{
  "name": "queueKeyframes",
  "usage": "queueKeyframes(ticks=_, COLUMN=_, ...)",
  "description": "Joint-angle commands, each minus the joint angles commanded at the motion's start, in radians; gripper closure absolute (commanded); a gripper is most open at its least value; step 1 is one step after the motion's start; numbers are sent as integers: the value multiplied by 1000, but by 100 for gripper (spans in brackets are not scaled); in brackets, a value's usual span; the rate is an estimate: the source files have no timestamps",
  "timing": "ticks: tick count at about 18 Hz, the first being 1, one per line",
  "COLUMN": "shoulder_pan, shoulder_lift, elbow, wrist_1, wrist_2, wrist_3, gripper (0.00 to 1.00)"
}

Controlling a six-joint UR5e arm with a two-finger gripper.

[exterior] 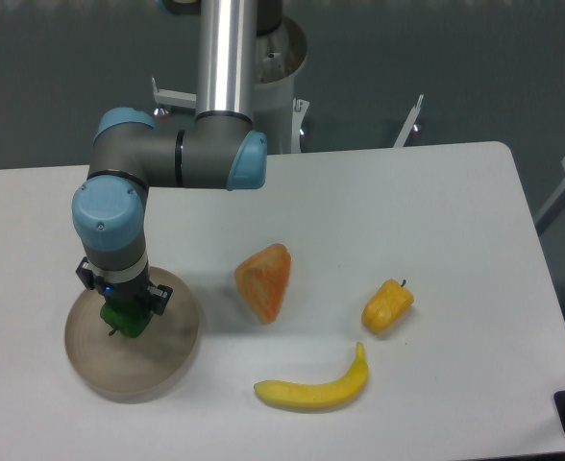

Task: Place the green pepper on the plate
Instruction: 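Lower the green pepper onto the plate and hold it there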

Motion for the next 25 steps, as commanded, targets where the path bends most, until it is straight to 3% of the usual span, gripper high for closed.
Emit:
queueKeyframes(ticks=8, shoulder_pan=-2, shoulder_lift=-31, elbow=2, wrist_1=63, wrist_2=15, wrist_3=54, gripper=62)
queueKeyframes(ticks=25, shoulder_pan=-3, shoulder_lift=-35, elbow=0, wrist_1=62, wrist_2=43, wrist_3=97, gripper=60)
